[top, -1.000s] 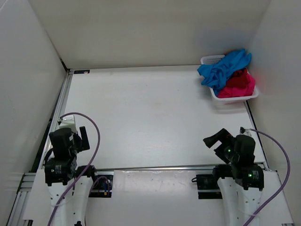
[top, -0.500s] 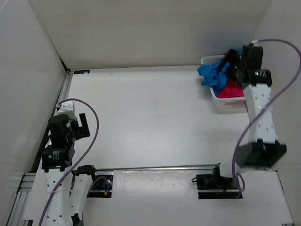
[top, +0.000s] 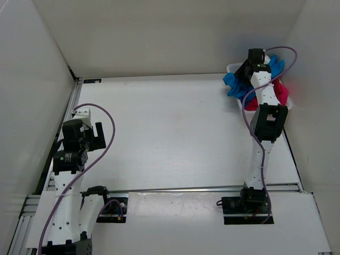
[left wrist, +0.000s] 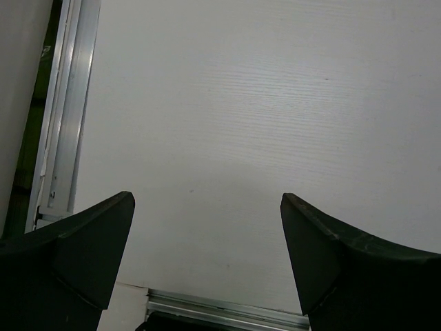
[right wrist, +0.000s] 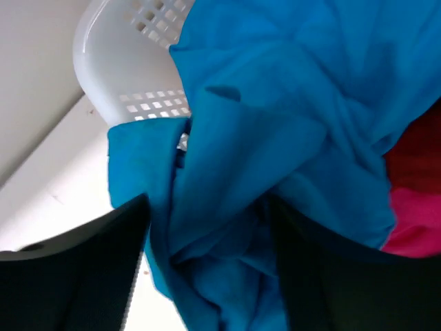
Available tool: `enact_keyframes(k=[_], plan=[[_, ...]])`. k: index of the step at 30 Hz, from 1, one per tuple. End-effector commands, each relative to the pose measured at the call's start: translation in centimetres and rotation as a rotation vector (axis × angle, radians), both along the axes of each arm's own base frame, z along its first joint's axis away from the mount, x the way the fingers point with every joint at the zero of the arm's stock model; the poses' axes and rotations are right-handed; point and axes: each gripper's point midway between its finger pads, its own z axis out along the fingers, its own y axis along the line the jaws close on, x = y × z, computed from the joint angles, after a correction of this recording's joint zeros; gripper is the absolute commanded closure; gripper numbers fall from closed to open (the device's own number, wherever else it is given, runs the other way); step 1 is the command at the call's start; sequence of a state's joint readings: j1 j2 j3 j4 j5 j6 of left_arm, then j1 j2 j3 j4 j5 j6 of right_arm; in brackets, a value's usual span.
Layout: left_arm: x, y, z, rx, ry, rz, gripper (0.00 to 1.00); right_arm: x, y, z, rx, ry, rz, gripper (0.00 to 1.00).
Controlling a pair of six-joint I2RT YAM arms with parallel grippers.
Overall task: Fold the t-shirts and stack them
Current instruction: Grab crumpled tshirt from bin with the right arm, then move the tshirt to the center of the board
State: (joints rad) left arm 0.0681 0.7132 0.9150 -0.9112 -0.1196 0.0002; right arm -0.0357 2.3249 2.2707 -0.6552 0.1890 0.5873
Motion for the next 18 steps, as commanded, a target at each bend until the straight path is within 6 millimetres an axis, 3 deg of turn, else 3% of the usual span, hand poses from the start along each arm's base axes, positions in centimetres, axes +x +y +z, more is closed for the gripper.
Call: enact_keyframes(k=[1, 2, 4, 5, 7, 8, 11, 13, 14, 16, 17, 18], plan=[[0.6, 0.1, 0.2, 0.006, -0.025, 0.003, 0.01, 1.1, 0.5, 5.1, -0.004, -0.146, -0.03, 0.44], [0.6, 0.1, 0.2, 0.006, -0.025, 0.003, 0.01, 0.6, 0.0, 5.5, -0.023, -0.147, -0.052, 0.67], [0.5, -0.1, 0.4, 0.0, -0.036, -0.006, 0.01, -0.7, -0.2, 7.3, -0.085, -0.161, -0.08, 0.82], [0.5, -0.3, 0.3, -0.006, -0.036, -0.014, 0.01, -1.1, -1.2, 8.3, -0.147, -0.172, -0.095, 0.92], [0.3, -0.5, 0.7, -0.012, -0.057, -0.024, 0.01, -1.5, -0.2, 11.7, -0.195, -0.231, -0.062, 1.0], [0.4, -0.7, 0.7, -0.017, -0.057, -0.032, 0.01, -1.9, -0.4, 12.4, -0.234, -0.233, -0.034, 1.0], [0.1, -1.1, 0.9, -0.032, -0.069, -0.053, 0.01, -3.3, 1.1, 18.1, -0.287, -0.328, 0.017, 1.0], [0.0, -1.2, 1.5, -0.03, -0.087, -0.053, 0.01, -5.5, 2.9, 23.7, -0.331, -0.429, 0.086, 1.0], [0.0, -1.2, 1.5, -0.03, -0.087, -0.053, 0.01, -7.0, 5.9, 27.2, -0.308, -0.516, 0.179, 1.0], [-0.1, -1.2, 1.7, -0.029, -0.099, -0.054, 0.01, -8.9, 9.7, 30.9, -0.292, -0.615, 0.306, 1.0], [-0.1, -1.3, 2.1, -0.033, -0.118, -0.063, 0.01, -11.2, 13.7, 34.0, -0.258, -0.705, 0.409, 1.0], [-0.1, -1.3, 2.1, -0.033, -0.118, -0.063, 0.01, -12.6, 16.2, 35.6, -0.233, -0.756, 0.488, 1.0]])
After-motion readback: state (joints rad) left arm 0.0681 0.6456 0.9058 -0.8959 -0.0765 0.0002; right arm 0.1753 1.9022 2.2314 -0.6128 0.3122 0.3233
